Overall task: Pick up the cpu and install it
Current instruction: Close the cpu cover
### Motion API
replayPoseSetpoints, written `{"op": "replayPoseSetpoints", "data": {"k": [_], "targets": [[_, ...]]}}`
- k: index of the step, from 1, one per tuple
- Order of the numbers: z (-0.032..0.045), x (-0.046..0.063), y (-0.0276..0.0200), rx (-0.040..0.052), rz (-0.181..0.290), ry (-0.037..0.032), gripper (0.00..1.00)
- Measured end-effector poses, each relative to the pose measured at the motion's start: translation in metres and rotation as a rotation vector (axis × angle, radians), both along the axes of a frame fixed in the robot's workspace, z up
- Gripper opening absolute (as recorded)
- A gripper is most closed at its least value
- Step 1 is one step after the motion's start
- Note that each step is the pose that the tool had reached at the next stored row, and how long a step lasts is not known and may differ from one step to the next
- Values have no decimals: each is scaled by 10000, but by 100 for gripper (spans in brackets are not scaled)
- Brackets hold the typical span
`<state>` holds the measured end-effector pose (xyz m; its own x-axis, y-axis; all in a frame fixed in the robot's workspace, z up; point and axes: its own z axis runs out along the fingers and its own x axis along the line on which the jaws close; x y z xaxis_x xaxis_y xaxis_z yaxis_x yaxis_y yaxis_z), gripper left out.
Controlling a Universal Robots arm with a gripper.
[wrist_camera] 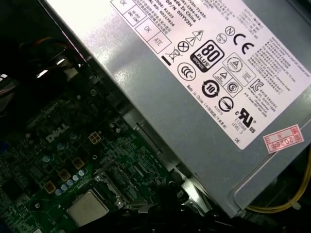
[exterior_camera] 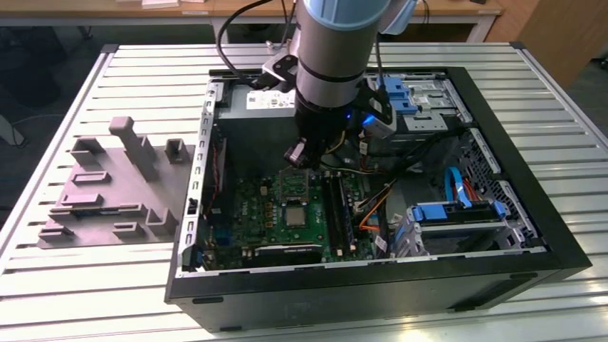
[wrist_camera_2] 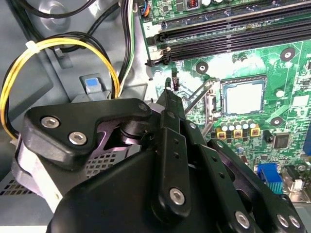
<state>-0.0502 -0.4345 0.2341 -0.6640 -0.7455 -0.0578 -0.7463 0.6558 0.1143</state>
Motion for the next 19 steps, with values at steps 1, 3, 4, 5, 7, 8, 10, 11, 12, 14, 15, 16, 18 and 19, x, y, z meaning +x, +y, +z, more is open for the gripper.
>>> {"op": "replayPoseSetpoints", "data": {"k": [1,3,4,5,7,8,10,11,12,14,15,16,18,19], "targets": [[5,0,0,-1,44,1,11],[16,0,0,0,103,0,11],[21,0,0,1,124,0,11],[25,0,0,1,147,0,11],[27,0,0,4,205,-1,11],[29,0,0,4,244,-1,11],[34,0,0,0,332,1,11],[38,0,0,-1,367,4,11],[43,0,-1,-3,395,9,11],[54,0,0,1,427,35,11],[61,0,0,0,441,57,11],[65,0,0,3,452,72,11],[77,0,0,2,462,99,11],[82,0,0,2,463,112,11]]}}
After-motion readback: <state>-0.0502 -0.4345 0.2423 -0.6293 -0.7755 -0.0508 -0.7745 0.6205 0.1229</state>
